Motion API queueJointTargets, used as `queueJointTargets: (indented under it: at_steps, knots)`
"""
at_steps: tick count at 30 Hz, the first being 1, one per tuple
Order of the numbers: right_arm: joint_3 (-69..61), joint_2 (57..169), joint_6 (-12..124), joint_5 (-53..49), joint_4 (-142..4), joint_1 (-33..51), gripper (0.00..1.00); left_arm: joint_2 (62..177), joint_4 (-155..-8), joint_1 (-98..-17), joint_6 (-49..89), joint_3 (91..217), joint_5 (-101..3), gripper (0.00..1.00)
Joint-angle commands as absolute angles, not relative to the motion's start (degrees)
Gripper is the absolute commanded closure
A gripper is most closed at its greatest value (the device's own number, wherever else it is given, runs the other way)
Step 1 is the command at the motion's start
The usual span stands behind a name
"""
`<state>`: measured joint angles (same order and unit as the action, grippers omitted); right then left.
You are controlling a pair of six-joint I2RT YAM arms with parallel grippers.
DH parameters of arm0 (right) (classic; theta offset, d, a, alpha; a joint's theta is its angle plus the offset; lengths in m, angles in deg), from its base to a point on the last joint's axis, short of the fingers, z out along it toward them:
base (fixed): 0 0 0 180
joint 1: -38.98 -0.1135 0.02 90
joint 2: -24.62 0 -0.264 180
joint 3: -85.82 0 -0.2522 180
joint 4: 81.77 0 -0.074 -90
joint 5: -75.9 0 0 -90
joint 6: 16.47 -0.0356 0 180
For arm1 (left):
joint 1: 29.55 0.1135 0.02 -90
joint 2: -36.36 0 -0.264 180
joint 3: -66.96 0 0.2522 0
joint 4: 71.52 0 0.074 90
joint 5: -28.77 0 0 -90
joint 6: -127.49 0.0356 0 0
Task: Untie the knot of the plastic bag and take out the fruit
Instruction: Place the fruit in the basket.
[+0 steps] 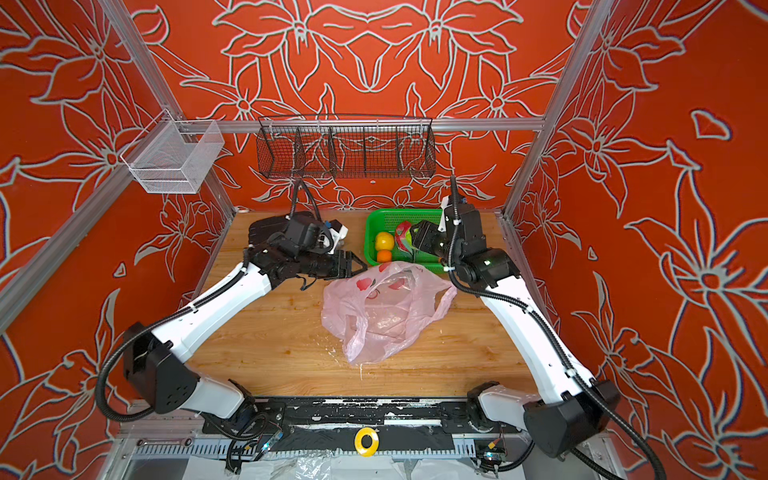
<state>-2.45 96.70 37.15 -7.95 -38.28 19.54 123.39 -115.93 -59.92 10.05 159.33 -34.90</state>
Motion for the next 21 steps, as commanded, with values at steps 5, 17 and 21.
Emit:
queueJointTargets:
  at_steps: [5,17,21]
  knots:
    - [-2.45,102.53,36.38,0.14,-41.32,25.27,0.59,133.91,-114.59,-66.96,14.23,157.72,-37.77,0.32]
    - [-5.5,107.5,34.44,0.93,-45.32,30.1,0.59,141.04,-104.09,-73.67,13.29,147.38,-37.53,0.35]
    - [-3.97,111.2,34.83,-0.56,-46.88,31.13,0.59,139.33,-103.63,-73.76,14.19,145.15,-37.81,0.35]
